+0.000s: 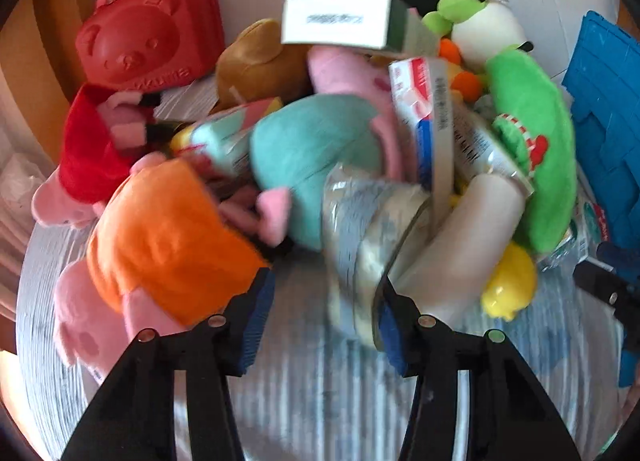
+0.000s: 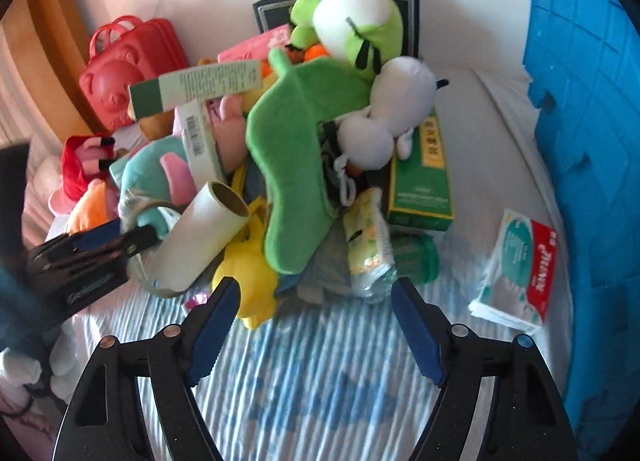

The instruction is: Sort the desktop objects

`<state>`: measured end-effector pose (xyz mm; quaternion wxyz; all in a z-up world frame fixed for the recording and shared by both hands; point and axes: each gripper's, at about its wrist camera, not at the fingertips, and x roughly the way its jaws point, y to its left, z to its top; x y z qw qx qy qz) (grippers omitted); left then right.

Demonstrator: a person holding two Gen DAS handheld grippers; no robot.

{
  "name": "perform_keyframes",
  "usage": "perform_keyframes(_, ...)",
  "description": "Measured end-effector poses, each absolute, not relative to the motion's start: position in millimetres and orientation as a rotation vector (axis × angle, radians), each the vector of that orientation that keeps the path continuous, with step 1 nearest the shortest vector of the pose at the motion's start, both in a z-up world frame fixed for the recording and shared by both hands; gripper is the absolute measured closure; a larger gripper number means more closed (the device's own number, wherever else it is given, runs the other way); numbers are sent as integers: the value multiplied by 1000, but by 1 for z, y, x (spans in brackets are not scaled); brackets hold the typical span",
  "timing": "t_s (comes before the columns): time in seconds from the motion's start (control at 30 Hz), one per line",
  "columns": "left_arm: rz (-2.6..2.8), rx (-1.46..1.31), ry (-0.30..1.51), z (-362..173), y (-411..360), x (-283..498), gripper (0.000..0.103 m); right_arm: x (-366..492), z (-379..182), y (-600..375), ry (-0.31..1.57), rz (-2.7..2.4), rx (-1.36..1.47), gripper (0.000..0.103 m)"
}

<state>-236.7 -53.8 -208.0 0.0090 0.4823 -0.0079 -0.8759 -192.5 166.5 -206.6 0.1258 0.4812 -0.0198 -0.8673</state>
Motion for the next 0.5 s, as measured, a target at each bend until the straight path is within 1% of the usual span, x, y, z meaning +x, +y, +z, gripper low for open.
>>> perform_keyframes(0.13, -2597, 1545, -59, -226, -93, -210, 55, -190, -215, 158, -44, -2486, 1432, 32)
perform_keyframes(0.17, -2578, 1545, -63, -228, -99, -205, 54, -190, -216, 156, -40, -2474, 1440, 38)
perform_keyframes(0.2, -2582, 1547, -41, -227, -105, -199, 54, -189, -217, 154, -38, -2467, 1444, 39)
perform_keyframes(0.3, -2622, 1525, 18, -219, -107, -186, 54, -186, -215, 145, -14, -2441, 1438, 40)
perform_keyframes(0.5, -2671, 1492, 72, -202, -91, -184, 54, -178, -212, 121, 51, -2376, 1411, 40)
